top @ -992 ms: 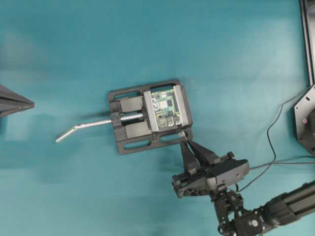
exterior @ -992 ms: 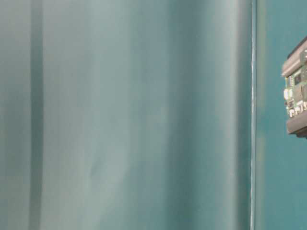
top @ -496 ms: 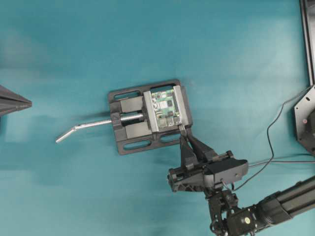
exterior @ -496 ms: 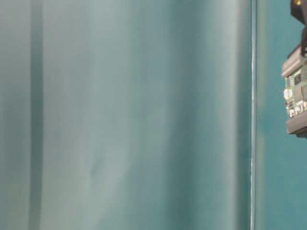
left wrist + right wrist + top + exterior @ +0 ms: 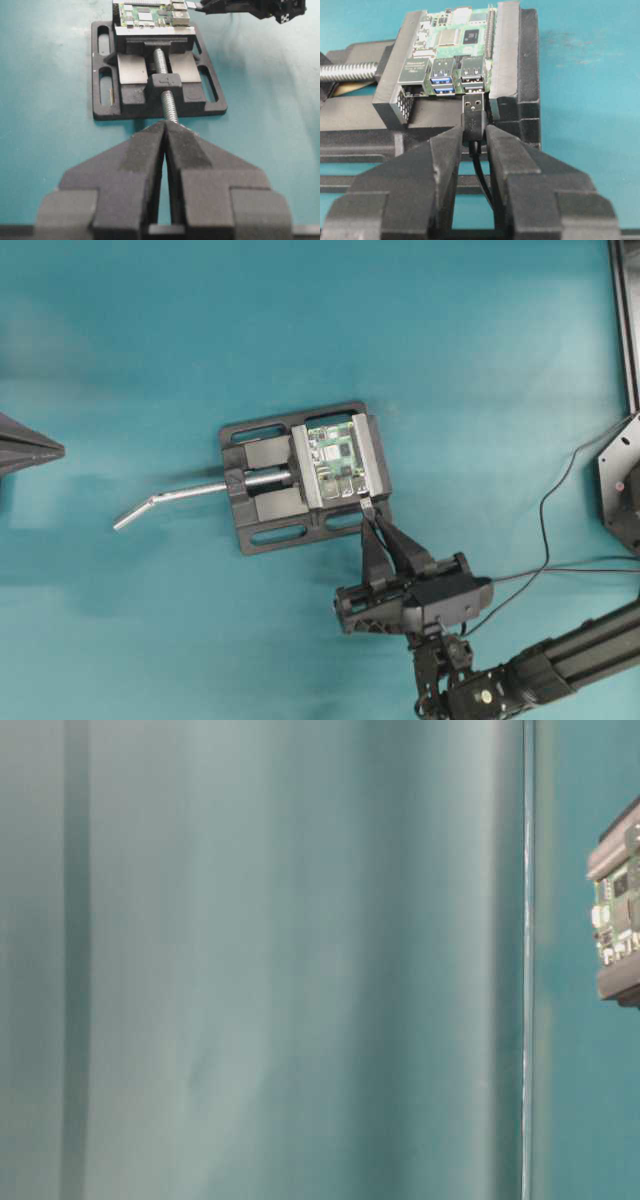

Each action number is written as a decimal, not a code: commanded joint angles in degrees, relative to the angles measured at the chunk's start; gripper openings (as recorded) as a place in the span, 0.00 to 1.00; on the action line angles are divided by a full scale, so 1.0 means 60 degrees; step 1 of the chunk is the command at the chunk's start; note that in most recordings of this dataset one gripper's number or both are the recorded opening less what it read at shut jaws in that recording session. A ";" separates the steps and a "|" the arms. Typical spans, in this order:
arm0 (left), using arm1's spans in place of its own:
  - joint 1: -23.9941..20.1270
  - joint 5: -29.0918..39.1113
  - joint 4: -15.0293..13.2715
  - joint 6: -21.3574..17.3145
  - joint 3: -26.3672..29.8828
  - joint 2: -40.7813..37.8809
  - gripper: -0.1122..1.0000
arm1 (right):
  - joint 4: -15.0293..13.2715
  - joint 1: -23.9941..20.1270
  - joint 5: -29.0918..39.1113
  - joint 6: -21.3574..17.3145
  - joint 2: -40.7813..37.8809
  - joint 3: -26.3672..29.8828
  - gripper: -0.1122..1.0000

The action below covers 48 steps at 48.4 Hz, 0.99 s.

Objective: Insert the USB into the fixed PCB.
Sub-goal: 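Align the held USB plug with the right-side USB port on the board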

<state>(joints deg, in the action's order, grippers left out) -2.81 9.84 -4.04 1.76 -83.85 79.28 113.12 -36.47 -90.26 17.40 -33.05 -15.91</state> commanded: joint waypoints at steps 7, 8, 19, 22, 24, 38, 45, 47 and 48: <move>0.0015 -0.0044 0.0029 0.0015 0.0205 -0.0073 0.11 | -0.0029 -0.0044 -0.0278 0.0234 0.0161 0.0234 0.27; 0.0015 -0.0044 0.0044 0.0015 0.0220 -0.0073 0.11 | -0.0029 -0.0059 -0.0278 0.0234 0.0146 0.0249 0.27; 0.0015 -0.0044 0.0044 0.0015 0.0205 -0.0073 0.11 | -0.0029 -0.0059 -0.0293 0.0234 0.0132 0.0264 0.27; 0.0029 -0.0044 0.0029 0.0015 0.0205 -0.0073 0.11 | -0.0029 -0.0059 -0.0308 0.0220 0.0132 0.0249 0.27; 0.0015 -0.0044 0.0044 0.0015 0.0205 -0.0073 0.11 | -0.0029 -0.0044 -0.0293 0.0205 0.0132 0.0264 0.27; 0.0029 -0.0044 0.0044 0.0015 0.0205 -0.0073 0.11 | -0.0029 0.0029 -0.0264 0.0176 0.0132 0.0249 0.27; 0.0029 -0.0044 0.0044 0.0015 0.0220 -0.0073 0.11 | -0.0044 0.0073 -0.0264 0.0117 0.0132 0.0264 0.27; 0.0029 -0.0044 0.0044 0.0015 0.0205 -0.0073 0.11 | -0.0044 0.0088 -0.0264 0.0117 0.0132 0.0249 0.27; 0.0029 -0.0044 0.0044 0.0015 0.0205 -0.0073 0.11 | -0.0044 0.0088 -0.0264 0.0103 0.0132 0.0264 0.27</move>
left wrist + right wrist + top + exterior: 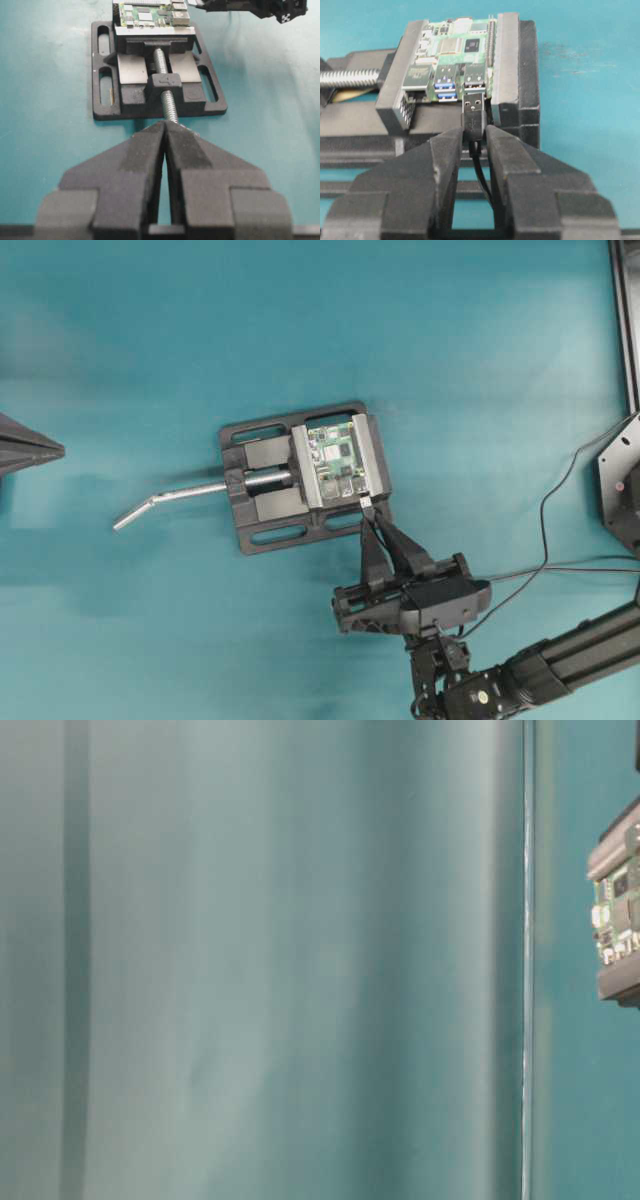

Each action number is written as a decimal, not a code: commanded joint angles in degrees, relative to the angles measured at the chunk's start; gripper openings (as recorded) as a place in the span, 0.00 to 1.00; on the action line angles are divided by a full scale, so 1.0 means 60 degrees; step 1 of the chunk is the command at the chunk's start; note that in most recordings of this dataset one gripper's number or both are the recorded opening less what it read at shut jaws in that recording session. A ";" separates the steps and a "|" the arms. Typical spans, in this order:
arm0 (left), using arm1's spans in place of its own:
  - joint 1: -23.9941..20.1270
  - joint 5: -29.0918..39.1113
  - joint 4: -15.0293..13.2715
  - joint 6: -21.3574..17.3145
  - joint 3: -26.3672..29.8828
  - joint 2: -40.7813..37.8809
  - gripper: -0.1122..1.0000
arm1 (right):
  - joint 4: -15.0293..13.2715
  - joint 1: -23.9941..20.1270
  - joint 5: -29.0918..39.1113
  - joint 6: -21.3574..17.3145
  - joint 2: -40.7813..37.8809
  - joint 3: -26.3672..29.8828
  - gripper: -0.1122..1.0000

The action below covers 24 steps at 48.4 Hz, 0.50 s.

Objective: Insert the USB into the fixed PCB.
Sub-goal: 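Align the held USB plug with the right-side USB port on the board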

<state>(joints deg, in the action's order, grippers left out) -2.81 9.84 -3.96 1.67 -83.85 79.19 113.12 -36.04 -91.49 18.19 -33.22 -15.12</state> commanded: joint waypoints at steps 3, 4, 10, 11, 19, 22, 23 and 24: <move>0.0015 -0.0044 0.0029 0.0029 0.0205 -0.0059 0.11 | -0.0044 0.0044 -0.0059 -0.0029 0.0161 0.0132 0.27; 0.0029 -0.0044 0.0029 0.0029 0.0220 -0.0059 0.11 | -0.0059 0.0059 -0.0059 -0.0029 0.0161 0.0132 0.27; 0.0015 -0.0044 0.0029 0.0029 0.0220 -0.0073 0.11 | -0.0073 0.0103 -0.0059 -0.0029 0.0161 0.0132 0.27; 0.0015 -0.0044 0.0029 0.0029 0.0205 -0.0059 0.11 | -0.0088 0.0103 -0.0059 -0.0029 0.0176 0.0132 0.27; 0.0015 -0.0044 0.0029 0.0029 0.0205 -0.0059 0.11 | -0.0103 0.0146 -0.0059 -0.0059 0.0176 0.0132 0.27; 0.0029 -0.0044 0.0015 0.0029 0.0205 -0.0059 0.11 | -0.0103 0.0161 -0.0073 -0.0073 0.0161 0.0132 0.27; 0.0029 -0.0044 0.0029 0.0029 0.0220 -0.0073 0.11 | -0.0103 0.0176 -0.0073 -0.0073 0.0176 0.0132 0.27; 0.0015 -0.0044 0.0029 0.0029 0.0205 -0.0059 0.11 | -0.0103 0.0176 -0.0073 -0.0088 0.0176 0.0132 0.27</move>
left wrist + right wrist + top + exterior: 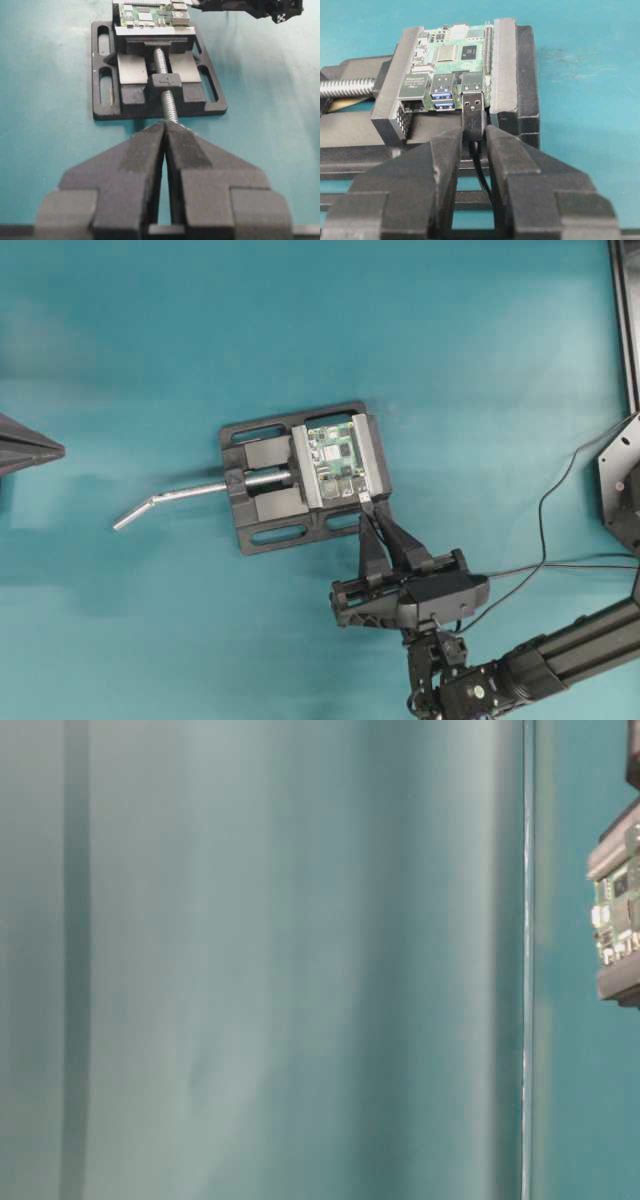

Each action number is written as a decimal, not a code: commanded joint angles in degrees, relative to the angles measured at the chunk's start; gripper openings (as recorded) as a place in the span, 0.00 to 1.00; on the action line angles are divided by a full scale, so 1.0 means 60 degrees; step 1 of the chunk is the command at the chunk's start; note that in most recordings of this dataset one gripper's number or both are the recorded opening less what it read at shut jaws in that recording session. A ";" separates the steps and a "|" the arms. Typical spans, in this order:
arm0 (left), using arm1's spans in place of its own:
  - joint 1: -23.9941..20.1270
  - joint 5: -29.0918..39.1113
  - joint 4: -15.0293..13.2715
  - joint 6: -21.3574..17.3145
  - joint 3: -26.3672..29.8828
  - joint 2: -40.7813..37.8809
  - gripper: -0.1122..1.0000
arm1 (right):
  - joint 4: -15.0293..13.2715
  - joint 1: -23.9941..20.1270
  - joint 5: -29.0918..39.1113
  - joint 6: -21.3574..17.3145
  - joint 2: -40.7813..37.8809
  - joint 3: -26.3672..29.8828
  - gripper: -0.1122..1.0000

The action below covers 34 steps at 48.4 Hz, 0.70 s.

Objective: Insert the USB into the fixed PCB.
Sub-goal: 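Align the held USB plug with the right-side USB port on the board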

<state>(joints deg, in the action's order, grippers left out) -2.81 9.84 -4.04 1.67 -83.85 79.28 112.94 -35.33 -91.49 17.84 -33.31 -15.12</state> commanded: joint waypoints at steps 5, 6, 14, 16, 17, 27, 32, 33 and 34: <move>0.0029 -0.0044 0.0044 0.0029 0.0205 -0.0073 0.11 | -0.0073 0.0103 -0.0073 -0.0088 0.0190 0.0132 0.27; 0.0029 -0.0044 0.0044 0.0029 0.0205 -0.0073 0.11 | -0.0073 0.0103 -0.0073 -0.0103 0.0190 0.0132 0.27; 0.0015 -0.0044 0.0044 0.0029 0.0205 -0.0088 0.11 | -0.0073 0.0190 -0.0088 -0.0132 0.0234 0.0132 0.27; 0.0029 -0.0044 0.0044 0.0029 0.0205 -0.0073 0.11 | -0.0073 0.0205 -0.0103 -0.0161 0.0234 0.0132 0.27; 0.0015 -0.0044 0.0044 0.0029 0.0205 -0.0073 0.11 | -0.0073 0.0220 -0.0103 -0.0176 0.0249 0.0132 0.27; 0.0029 -0.0044 0.0044 0.0029 0.0205 -0.0073 0.11 | -0.0190 0.0322 -0.0103 -0.0205 0.0293 0.0132 0.27; 0.0029 -0.0044 0.0044 0.0029 0.0205 -0.0088 0.11 | -0.0264 0.0381 -0.0103 -0.0234 0.0352 0.0132 0.27; 0.0029 -0.0044 0.0044 0.0029 0.0205 -0.0073 0.11 | -0.0264 0.0381 -0.0103 -0.0220 0.0366 0.0132 0.27; 0.0029 -0.0044 0.0029 0.0029 0.0205 -0.0073 0.11 | -0.0264 0.0381 -0.0103 -0.0234 0.0410 0.0132 0.27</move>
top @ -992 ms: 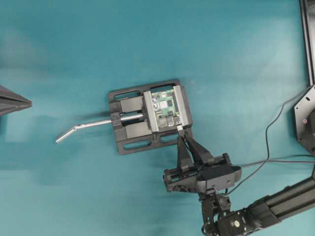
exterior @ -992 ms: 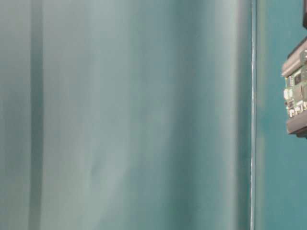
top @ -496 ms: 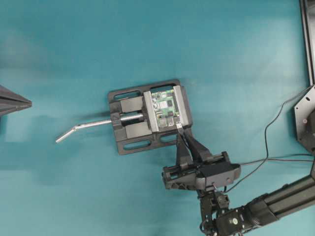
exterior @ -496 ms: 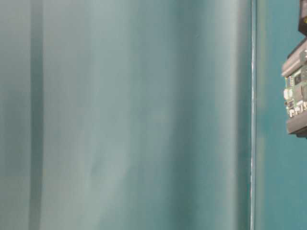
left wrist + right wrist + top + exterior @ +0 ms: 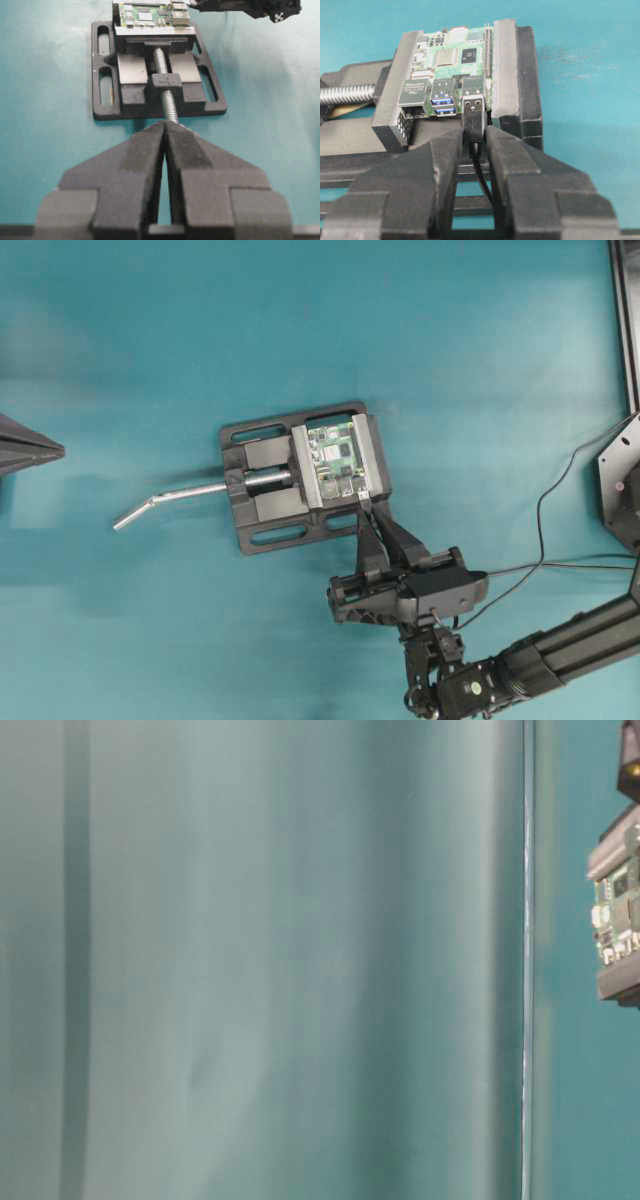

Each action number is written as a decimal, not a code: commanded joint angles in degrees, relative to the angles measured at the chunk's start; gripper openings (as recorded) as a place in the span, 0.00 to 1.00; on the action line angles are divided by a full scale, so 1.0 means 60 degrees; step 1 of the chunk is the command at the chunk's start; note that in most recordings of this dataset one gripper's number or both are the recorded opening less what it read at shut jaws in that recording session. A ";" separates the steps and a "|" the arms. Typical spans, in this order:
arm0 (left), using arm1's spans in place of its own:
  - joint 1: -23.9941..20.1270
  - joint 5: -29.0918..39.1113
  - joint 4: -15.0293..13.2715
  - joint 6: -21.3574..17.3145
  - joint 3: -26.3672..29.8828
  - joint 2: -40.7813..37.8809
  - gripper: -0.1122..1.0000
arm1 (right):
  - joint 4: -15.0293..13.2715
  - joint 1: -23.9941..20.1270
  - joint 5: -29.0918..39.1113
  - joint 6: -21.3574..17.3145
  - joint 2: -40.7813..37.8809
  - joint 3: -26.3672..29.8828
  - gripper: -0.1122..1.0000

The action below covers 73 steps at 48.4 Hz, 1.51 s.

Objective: Insert the USB into the fixed PCB.
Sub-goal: 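Align the held USB plug with the right-side USB port on the board, then push the USB plug forward into the port with the right gripper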

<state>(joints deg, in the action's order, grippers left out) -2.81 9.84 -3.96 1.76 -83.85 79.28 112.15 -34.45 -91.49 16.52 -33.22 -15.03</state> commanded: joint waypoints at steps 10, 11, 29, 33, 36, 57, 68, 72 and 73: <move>0.0029 -0.0044 0.0015 0.0015 0.0205 -0.0073 0.11 | -0.0132 0.0249 -0.0103 0.0029 0.0571 0.0103 0.27; 0.0015 -0.0044 0.0029 0.0015 0.0205 -0.0073 0.11 | -0.0132 0.0264 -0.0103 0.0029 0.0571 0.0088 0.27; 0.0015 -0.0044 0.0029 0.0015 0.0205 -0.0073 0.11 | -0.0132 0.0264 -0.0117 0.0117 0.0703 -0.0015 0.27; 0.0015 -0.0044 0.0029 0.0015 0.0205 -0.0073 0.11 | -0.0132 0.0264 -0.0088 0.0117 0.0703 -0.0059 0.27; 0.0015 -0.0044 0.0029 0.0015 0.0205 -0.0073 0.11 | -0.0132 0.0278 -0.0088 0.0117 0.0703 -0.0103 0.27; 0.0015 -0.0044 0.0029 0.0015 0.0205 -0.0073 0.11 | -0.0601 0.0645 0.0088 0.0117 0.0688 -0.0161 0.27; 0.0015 -0.0044 0.0029 0.0015 0.0205 -0.0073 0.11 | -0.0688 0.0732 0.0249 0.0059 0.0601 -0.0146 0.27; 0.0029 -0.0044 0.0029 0.0015 0.0220 -0.0073 0.11 | -0.0688 0.0747 0.0234 0.0073 0.0601 -0.0146 0.27; 0.0029 -0.0044 0.0029 0.0015 0.0220 -0.0073 0.11 | -0.0688 0.0732 0.0234 0.0073 0.0601 -0.0132 0.27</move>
<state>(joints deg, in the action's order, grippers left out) -2.81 9.84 -4.04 1.76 -83.85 79.19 109.34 -33.22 -89.82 16.96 -31.46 -16.35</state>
